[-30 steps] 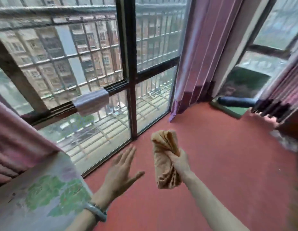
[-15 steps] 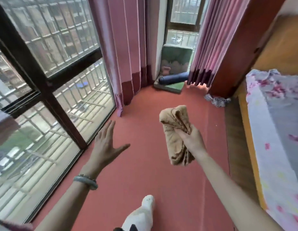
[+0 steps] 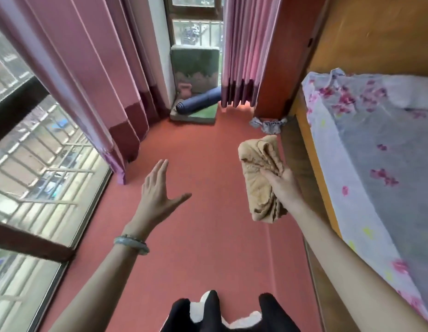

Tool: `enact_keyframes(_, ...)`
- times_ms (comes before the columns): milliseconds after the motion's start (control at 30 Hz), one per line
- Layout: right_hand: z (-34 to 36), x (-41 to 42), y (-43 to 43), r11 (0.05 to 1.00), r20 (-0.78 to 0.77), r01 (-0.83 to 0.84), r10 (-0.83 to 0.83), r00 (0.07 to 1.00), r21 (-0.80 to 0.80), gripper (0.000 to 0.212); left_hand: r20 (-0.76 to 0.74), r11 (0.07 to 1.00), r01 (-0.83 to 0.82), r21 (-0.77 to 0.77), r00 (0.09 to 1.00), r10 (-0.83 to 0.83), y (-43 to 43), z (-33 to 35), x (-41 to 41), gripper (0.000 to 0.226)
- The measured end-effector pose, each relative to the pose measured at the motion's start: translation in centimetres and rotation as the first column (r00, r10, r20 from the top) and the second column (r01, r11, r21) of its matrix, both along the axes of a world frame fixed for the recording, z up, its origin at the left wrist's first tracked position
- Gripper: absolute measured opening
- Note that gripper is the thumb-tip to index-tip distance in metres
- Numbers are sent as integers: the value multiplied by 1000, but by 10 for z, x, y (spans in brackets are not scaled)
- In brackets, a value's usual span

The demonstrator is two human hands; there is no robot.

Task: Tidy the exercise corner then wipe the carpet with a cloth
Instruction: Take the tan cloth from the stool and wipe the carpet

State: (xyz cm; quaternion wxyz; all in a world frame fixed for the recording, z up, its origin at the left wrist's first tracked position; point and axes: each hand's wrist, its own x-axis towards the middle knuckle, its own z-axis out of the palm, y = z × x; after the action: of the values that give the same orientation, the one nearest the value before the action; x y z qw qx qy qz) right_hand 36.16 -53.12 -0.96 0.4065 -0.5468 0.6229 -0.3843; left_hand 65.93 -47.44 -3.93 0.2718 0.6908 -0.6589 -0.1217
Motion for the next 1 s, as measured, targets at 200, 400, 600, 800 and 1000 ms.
enact_keyframes(200,-11,-51,-74,998,65,66,-67,996,18,41,-6,999,48,16,999,-48,-84,-2,-42,100)
enact_keyframes(400,-27,-114,-166,1000,58,15,-16,998,18,38,-30,999,3,40,1000,-2,-160,-20,-101,99)
enact_keyframes(600,-26,-180,-283,992,35,-119,118,992,31,32,-47,987,-144,73,988,147,-233,-29,-184,100)
enact_keyframes(800,-4,-230,-381,960,32,-276,275,961,48,29,-38,970,-230,81,972,233,-290,-18,-259,99)
enact_keyframes(1000,8,-233,-461,921,22,-388,388,921,21,28,-32,937,-341,79,938,345,-341,-13,-276,100)
